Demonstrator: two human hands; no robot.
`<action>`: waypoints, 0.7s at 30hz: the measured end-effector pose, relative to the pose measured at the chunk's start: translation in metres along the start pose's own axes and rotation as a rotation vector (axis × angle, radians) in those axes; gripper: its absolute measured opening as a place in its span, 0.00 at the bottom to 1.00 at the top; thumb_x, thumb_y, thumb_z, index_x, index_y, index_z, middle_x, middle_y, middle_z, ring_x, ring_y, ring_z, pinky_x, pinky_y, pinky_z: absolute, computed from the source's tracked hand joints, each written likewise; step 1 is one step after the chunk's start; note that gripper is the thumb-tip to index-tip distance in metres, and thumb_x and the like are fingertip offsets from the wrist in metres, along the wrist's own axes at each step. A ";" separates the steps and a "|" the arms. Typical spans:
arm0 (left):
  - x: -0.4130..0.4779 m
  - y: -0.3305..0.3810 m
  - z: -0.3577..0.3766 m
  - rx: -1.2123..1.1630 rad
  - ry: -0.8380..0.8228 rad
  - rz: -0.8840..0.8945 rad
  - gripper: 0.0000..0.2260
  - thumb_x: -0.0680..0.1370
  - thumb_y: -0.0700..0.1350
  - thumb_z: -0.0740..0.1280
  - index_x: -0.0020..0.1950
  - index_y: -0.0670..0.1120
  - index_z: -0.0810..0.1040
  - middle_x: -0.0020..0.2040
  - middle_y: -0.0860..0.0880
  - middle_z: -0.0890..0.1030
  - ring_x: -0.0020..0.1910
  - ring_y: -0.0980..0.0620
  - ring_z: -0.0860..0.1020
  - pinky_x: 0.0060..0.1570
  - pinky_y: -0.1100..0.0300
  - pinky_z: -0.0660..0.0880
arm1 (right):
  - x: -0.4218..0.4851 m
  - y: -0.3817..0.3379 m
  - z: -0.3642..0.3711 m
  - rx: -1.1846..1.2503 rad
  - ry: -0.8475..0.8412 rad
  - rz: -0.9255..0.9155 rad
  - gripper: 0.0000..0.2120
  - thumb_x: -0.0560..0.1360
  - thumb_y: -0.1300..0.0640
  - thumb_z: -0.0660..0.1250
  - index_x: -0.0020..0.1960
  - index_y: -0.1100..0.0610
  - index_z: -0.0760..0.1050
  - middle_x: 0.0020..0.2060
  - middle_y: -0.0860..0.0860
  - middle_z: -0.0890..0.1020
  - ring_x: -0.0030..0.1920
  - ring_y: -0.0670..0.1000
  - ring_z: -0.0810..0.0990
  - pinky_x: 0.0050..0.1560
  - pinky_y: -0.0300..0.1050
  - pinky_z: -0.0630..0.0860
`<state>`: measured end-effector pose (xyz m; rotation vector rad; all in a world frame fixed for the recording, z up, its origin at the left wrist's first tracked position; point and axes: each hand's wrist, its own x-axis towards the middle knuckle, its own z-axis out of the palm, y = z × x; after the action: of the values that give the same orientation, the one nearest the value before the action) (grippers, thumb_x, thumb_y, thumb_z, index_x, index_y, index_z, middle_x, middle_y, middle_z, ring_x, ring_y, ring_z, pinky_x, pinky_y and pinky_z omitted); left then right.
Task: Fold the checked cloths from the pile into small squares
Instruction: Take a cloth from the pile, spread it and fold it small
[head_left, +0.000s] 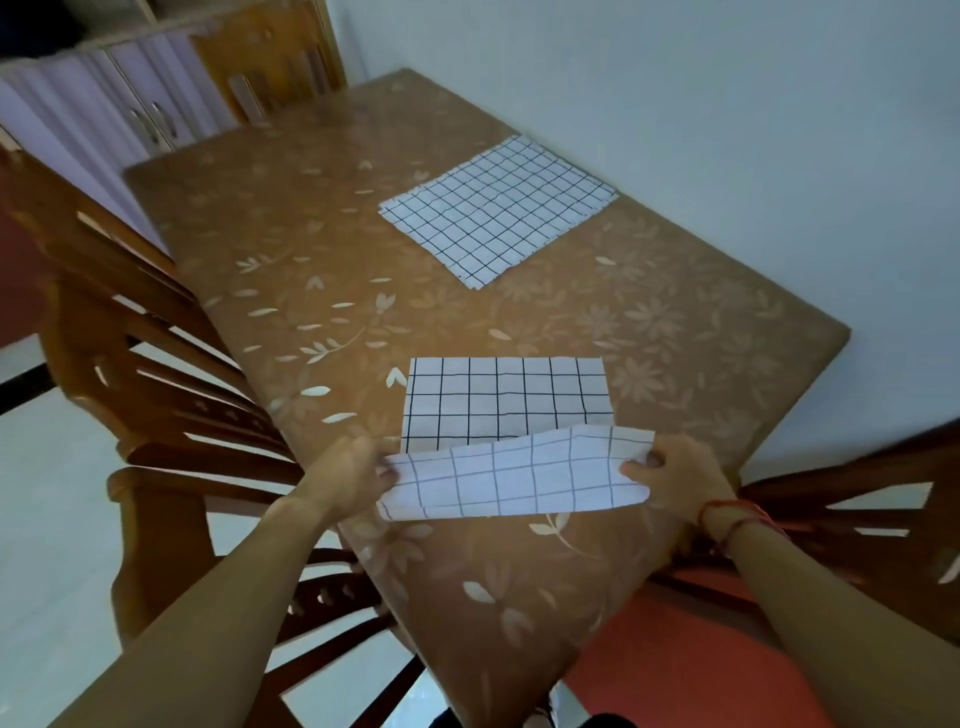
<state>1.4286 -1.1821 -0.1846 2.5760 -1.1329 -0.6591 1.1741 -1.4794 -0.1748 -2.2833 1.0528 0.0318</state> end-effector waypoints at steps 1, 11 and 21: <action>0.001 0.002 -0.004 -0.030 0.035 -0.015 0.09 0.72 0.44 0.69 0.51 0.48 0.83 0.44 0.48 0.83 0.47 0.48 0.78 0.48 0.55 0.75 | 0.002 -0.001 -0.001 0.027 -0.002 -0.004 0.24 0.70 0.58 0.74 0.23 0.50 0.63 0.20 0.43 0.69 0.26 0.41 0.68 0.30 0.34 0.62; 0.059 0.014 -0.017 -0.275 0.254 -0.167 0.08 0.74 0.40 0.70 0.37 0.52 0.80 0.35 0.54 0.81 0.39 0.55 0.78 0.36 0.71 0.67 | 0.057 0.005 0.012 0.150 0.116 0.092 0.18 0.70 0.56 0.73 0.27 0.56 0.69 0.24 0.48 0.73 0.29 0.48 0.72 0.31 0.40 0.65; 0.129 0.004 0.002 -0.203 0.265 -0.264 0.06 0.77 0.44 0.64 0.49 0.43 0.79 0.36 0.45 0.80 0.36 0.43 0.78 0.40 0.49 0.79 | 0.123 0.009 0.040 0.233 0.102 0.223 0.21 0.71 0.59 0.70 0.25 0.51 0.64 0.22 0.45 0.69 0.26 0.46 0.68 0.29 0.39 0.62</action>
<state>1.5017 -1.2811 -0.2241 2.5603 -0.6185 -0.4414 1.2610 -1.5459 -0.2447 -1.9690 1.2890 -0.1129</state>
